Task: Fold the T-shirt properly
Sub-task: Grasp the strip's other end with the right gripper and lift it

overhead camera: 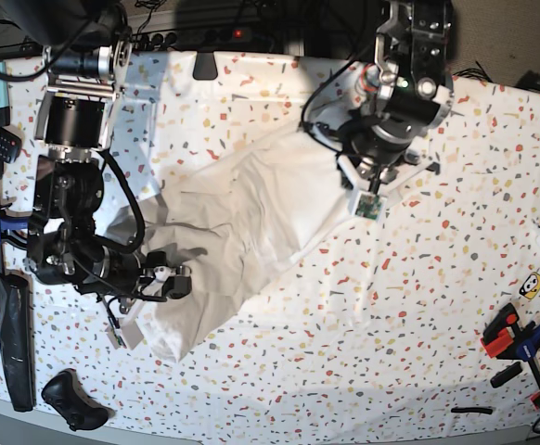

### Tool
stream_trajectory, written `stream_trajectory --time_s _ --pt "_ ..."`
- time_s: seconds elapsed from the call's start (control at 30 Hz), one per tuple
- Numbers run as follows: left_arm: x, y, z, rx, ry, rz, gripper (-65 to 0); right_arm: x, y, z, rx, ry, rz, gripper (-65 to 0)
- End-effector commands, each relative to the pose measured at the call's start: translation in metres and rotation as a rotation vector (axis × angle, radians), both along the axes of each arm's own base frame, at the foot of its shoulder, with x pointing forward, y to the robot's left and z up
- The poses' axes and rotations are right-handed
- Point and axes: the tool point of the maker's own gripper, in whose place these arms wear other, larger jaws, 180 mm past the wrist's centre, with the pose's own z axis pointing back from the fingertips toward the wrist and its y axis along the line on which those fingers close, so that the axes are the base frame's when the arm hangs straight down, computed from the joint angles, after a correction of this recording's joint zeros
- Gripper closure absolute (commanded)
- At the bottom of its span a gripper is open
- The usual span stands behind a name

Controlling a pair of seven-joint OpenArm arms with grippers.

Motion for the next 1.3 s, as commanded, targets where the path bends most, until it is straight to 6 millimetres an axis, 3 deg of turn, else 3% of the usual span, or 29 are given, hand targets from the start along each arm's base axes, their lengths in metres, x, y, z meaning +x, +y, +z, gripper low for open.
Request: stream_trajectory --time_s 0.0,0.2,0.4,0.6,0.73,0.83,0.93,1.13,1.27 --pt "0.003 0.007 0.007 0.014 -0.038 0.017 0.0 0.013 0.001 0.025 0.025 -0.077 0.002 0.0" --pt "-0.017 0.020 -0.011 0.040 0.000 0.008 0.0 0.014 0.001 0.026 0.026 -0.081 0.000 0.0" --pt "-0.023 0.007 -0.024 -0.046 0.022 -0.004 0.0 0.014 0.002 0.026 0.027 -0.081 0.001 0.0" --pt "-0.037 0.000 -0.088 -0.068 0.098 -0.014 0.0 0.017 0.014 0.041 0.107 -0.102 0.030 0.0" --pt "-0.032 -0.001 -0.102 -0.065 0.117 -0.018 0.0 0.017 0.023 0.053 0.139 -0.127 0.080 0.0" --pt "-0.018 -0.002 -0.094 -0.065 0.087 -0.019 0.0 0.014 0.036 0.062 0.187 -0.146 0.137 0.0" --pt "-0.010 -0.010 -0.089 -0.119 0.110 -0.024 0.0 0.009 0.056 0.058 0.177 -0.131 0.200 0.0" --pt "-0.009 -0.039 -0.081 -0.162 0.115 -0.095 0.0 -0.008 0.117 0.042 0.138 -0.095 0.357 0.0" --pt "-0.013 -0.044 -0.081 -0.164 0.121 -0.113 0.0 -0.018 0.155 0.032 0.095 -0.082 0.434 0.0"
